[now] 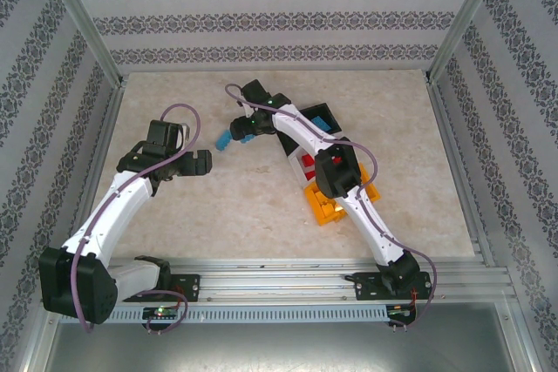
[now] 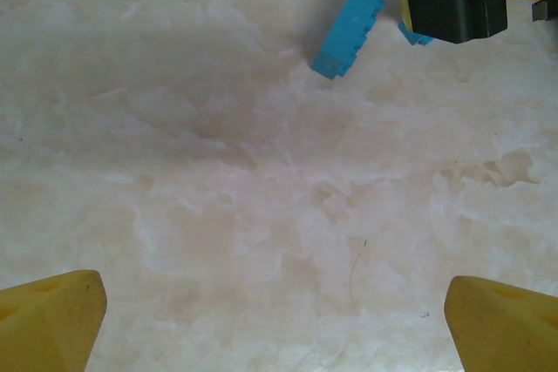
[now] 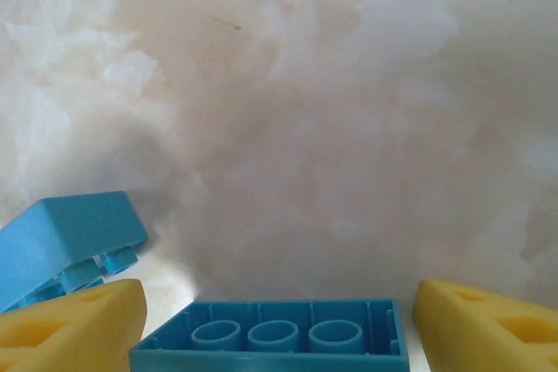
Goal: Sort the legos into containers by color
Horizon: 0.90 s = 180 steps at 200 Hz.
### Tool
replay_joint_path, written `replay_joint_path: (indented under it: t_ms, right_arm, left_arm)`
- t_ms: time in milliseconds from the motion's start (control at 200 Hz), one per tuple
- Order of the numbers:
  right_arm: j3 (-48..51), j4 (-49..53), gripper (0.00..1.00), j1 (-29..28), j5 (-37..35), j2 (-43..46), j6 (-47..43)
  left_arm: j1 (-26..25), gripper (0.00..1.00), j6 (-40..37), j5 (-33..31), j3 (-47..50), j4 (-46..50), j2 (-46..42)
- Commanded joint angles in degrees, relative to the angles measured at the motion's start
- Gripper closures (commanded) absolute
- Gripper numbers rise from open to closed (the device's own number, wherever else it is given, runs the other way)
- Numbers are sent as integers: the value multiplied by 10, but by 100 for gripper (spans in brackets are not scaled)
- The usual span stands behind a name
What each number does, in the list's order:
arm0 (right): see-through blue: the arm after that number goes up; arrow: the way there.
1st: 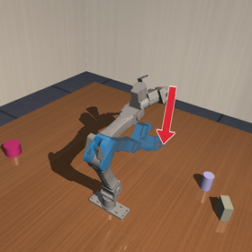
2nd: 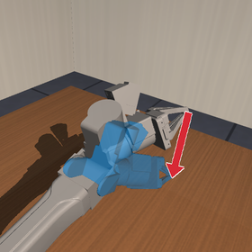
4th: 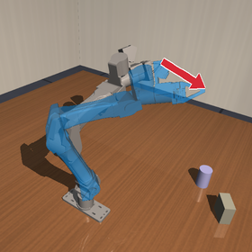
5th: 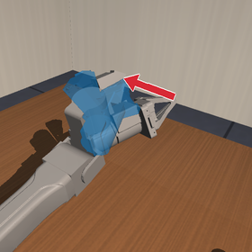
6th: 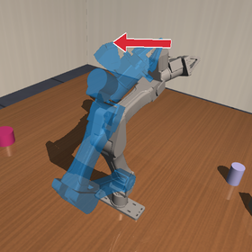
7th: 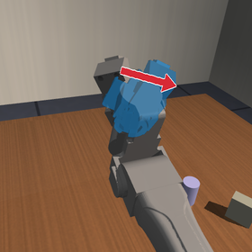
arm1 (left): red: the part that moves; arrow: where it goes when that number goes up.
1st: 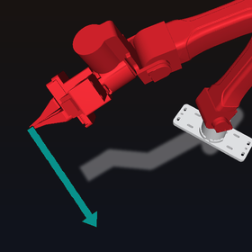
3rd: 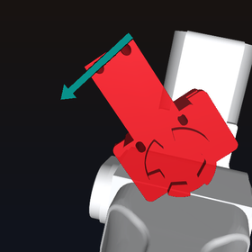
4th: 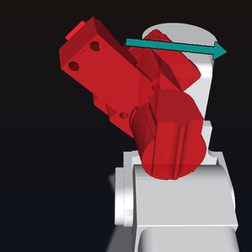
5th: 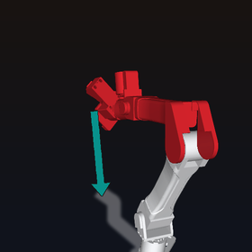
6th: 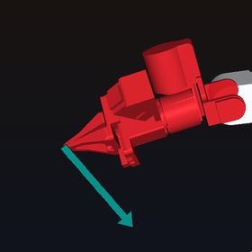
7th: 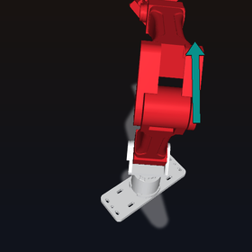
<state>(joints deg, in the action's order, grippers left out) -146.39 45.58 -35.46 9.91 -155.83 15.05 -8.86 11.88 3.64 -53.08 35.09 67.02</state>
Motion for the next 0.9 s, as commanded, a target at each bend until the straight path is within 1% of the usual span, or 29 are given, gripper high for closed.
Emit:
replay_joint_path:
  t_ms: [0, 110, 160, 245, 420, 595, 699, 894]
  right_arm:
    - [-1, 3, 18, -6, 17, -26, 5]
    - [3, 1, 19, -5, 17, -24, 7]
    - [2, 1, 22, -6, 17, -24, 7]
    - [2, 0, 30, -7, 17, -24, 7]
    - [23, -10, 35, -9, 6, -14, 9]
    - [120, -69, 40, -18, -27, 37, 6]
    - [167, -77, 41, -22, -31, 75, 12]
    - [303, -119, 41, -34, -43, 189, 30]
  left_arm:
    - [7, 0, -8, 9, -1, -12, 5]
    - [7, 0, -8, 10, -1, -12, 4]
    - [7, 0, -8, 10, -1, -12, 4]
    - [7, 0, -8, 9, -1, -12, 3]
    - [7, 0, -7, 11, -1, -12, 3]
    - [7, 0, -7, 12, -1, -12, 4]
    - [7, 0, -8, 11, -1, -11, 1]
    - [7, 0, -10, 11, -1, -10, -2]
